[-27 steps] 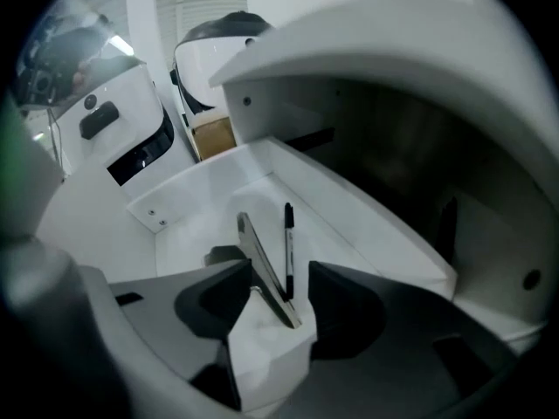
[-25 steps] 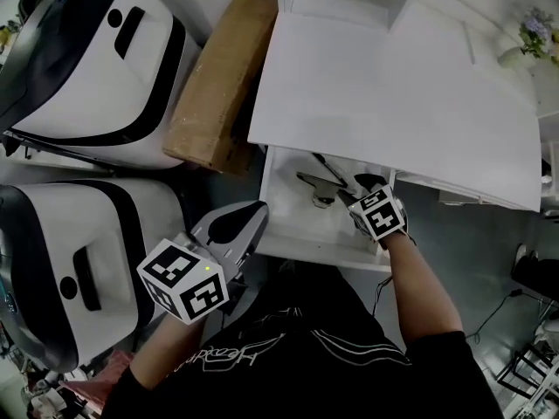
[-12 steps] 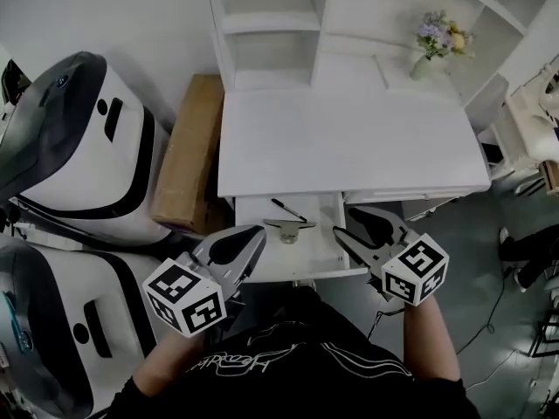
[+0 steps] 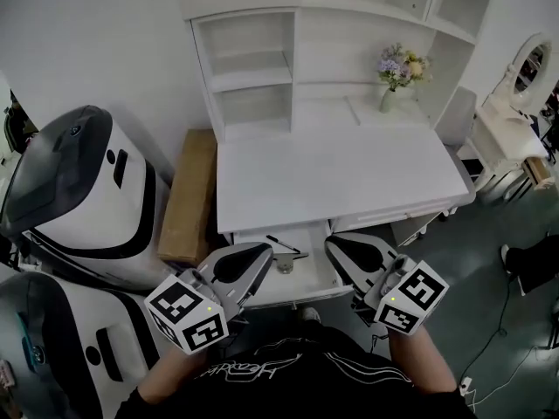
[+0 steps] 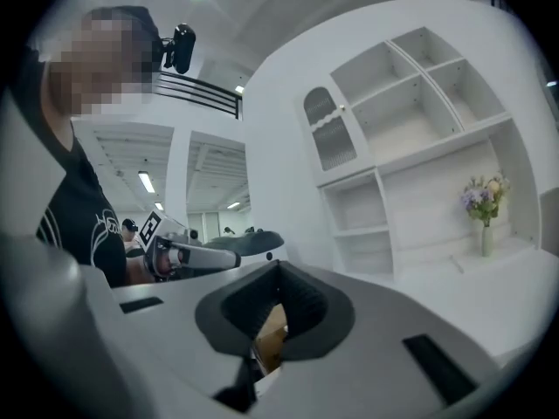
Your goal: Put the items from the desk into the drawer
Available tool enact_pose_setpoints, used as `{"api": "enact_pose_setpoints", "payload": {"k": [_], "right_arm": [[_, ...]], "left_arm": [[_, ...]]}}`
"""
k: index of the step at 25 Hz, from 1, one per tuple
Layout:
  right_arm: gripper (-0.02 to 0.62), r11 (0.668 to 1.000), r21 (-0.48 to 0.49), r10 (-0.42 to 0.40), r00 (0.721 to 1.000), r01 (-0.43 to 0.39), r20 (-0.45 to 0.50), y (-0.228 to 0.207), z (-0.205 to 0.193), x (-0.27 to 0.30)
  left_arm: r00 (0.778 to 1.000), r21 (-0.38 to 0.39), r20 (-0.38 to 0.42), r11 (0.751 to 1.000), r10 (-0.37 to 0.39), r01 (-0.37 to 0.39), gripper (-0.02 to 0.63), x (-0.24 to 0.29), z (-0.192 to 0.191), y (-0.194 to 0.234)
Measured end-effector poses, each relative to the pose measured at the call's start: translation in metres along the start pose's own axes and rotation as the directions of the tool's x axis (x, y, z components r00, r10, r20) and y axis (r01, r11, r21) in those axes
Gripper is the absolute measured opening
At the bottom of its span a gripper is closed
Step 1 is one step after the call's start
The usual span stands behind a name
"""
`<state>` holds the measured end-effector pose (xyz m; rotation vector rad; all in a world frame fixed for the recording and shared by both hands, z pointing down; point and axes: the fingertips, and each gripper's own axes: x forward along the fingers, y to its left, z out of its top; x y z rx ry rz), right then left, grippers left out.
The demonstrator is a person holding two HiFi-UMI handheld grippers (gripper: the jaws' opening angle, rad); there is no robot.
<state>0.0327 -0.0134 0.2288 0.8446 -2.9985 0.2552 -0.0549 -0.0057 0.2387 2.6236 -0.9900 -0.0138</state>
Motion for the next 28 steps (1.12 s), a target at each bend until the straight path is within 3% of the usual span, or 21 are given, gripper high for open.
{"api": "enact_pose_setpoints", "payload": {"k": [6,28], "right_arm": [[0.008,1.000,0.020,0.008,1.000,-0.008,0.019,0.013,0.004,-0.008],[0.008,0.999,0.032,0.009,1.000,-0.009,-0.004,0.030,-0.015,-0.013]], "left_arm": [[0.999,0.018,0.012,0.999,-0.043,0.042,0.009,0.002,0.006,-0.017],[0.999,-0.009,-0.005,0.999,-0.049,0.049,0.009,-0.001,-0.018,-0.020]]}}
